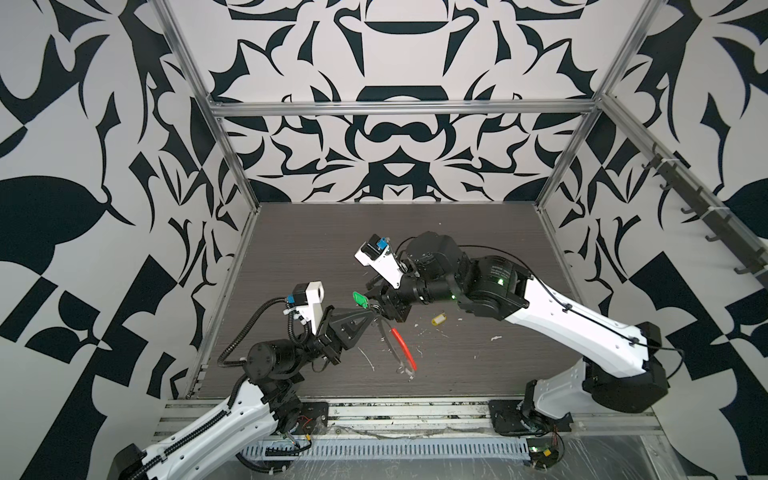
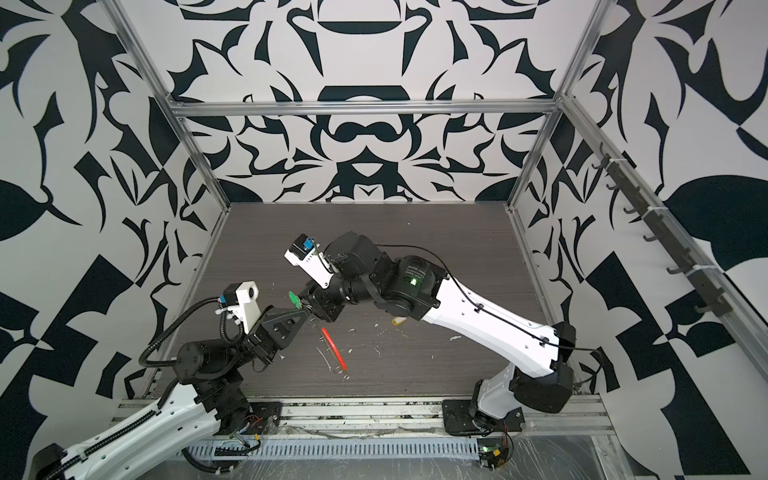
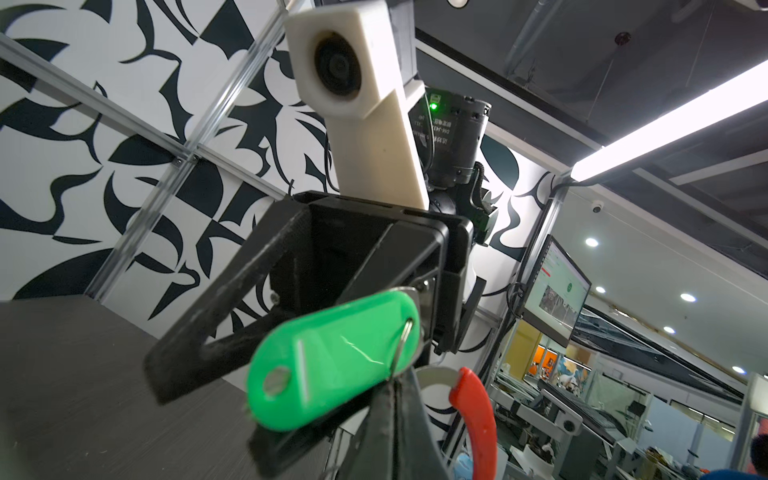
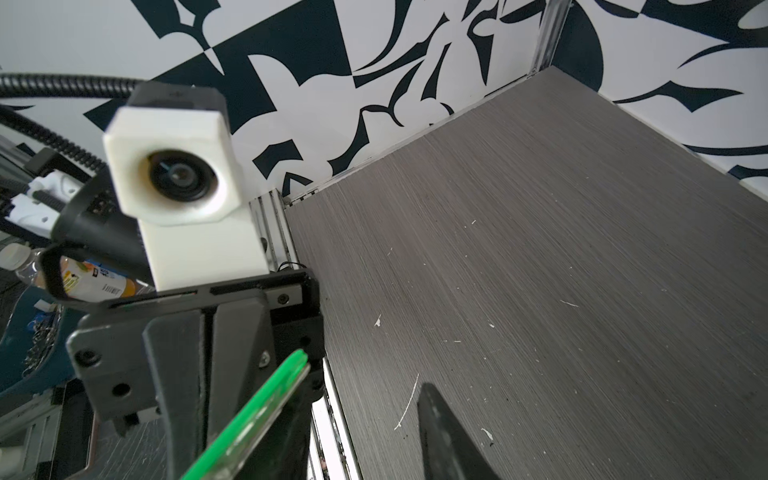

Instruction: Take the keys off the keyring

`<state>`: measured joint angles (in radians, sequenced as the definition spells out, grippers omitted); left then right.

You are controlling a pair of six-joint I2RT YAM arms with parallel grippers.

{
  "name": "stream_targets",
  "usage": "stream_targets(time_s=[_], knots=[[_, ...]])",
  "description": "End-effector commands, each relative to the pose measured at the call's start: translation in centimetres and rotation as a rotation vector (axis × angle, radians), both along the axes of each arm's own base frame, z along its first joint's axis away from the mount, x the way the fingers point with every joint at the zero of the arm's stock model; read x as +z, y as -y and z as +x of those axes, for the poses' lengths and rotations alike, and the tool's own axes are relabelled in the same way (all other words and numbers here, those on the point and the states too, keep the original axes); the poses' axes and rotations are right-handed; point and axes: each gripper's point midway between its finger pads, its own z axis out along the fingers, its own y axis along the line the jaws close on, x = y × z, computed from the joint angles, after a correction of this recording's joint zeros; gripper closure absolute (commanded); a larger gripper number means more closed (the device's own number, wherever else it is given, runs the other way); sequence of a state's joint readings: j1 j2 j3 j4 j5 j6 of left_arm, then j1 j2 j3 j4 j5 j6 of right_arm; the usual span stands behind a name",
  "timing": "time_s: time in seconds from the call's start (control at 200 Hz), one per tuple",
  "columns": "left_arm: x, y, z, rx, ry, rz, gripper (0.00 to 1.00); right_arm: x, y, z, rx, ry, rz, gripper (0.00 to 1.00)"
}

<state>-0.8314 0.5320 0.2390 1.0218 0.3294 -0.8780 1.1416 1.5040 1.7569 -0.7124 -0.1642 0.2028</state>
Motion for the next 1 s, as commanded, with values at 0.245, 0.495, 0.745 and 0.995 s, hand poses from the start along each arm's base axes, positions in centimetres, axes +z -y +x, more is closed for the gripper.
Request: stream_targets(time_s=[0.245,0.495,0.745,0.995], knots=[[-0.2,-2.4,2.0,0.105,-0.045,-0.187,1.0,3.9,-1.7,0.2,-0.078,-0.043,0.129,0.51],[0.0,-3.3,2.0,0.13,-0.036,-0.232,1.0,5.5,-0.6,1.3,-0.158,0.003,0.161,0.47],[0.1,-3.9,1.8,0.148,-0.03,-0.249,1.0,6.9,1.5,2.0,-0.221,0.066,0.189,0.46],[-0.2,-3.8,1.9,0.151,-0.034,-0.242,1.0,8.7,3.4,0.2,-0.151,0.127,0.279,0.55]])
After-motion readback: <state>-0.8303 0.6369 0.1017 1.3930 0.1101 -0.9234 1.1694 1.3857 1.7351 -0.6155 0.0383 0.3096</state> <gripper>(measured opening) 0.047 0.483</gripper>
